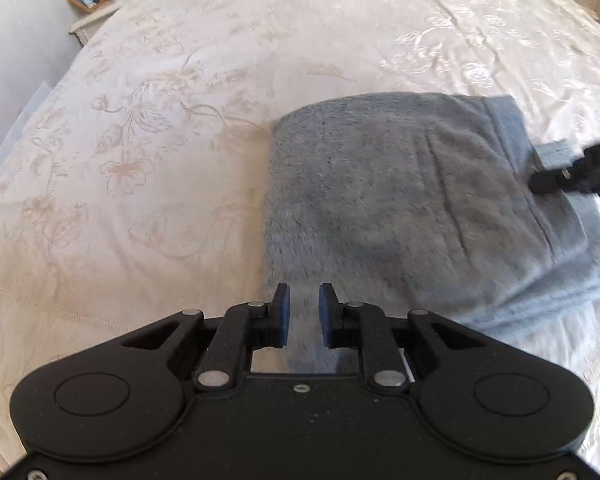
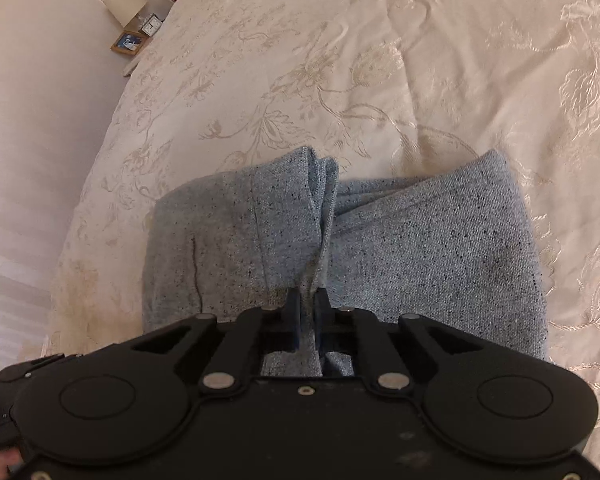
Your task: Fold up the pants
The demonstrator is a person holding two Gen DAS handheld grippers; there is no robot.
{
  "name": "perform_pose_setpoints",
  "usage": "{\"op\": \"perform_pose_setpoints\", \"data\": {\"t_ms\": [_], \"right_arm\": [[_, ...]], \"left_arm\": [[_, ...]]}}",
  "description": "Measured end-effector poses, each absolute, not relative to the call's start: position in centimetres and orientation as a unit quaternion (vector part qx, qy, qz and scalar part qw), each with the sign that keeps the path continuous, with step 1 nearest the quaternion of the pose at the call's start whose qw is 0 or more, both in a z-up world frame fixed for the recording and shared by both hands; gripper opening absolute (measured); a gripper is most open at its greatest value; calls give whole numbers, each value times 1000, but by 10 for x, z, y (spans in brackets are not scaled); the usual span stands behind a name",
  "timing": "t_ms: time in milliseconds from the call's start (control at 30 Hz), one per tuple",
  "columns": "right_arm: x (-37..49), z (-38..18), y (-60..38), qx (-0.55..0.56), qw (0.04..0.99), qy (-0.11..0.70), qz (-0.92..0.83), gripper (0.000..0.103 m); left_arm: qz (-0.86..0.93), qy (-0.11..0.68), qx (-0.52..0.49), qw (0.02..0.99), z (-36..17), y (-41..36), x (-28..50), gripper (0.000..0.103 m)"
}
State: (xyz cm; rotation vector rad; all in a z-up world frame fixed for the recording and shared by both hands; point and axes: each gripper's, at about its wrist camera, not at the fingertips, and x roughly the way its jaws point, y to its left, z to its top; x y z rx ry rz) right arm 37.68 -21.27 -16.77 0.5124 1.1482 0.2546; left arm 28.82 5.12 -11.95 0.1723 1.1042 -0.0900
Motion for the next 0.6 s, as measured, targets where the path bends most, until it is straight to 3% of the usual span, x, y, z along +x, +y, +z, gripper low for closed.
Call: {"op": "perform_pose_setpoints", "data": {"t_ms": [367, 600], "right_arm": [[365, -108, -202, 222, 824, 505, 127, 7], [356, -81, -213, 213, 841, 484, 111, 6]], "left_arm": [[-113, 513, 125, 842, -140, -13, 235, 26], [-48, 541, 136, 829, -170, 1, 246, 27]]}}
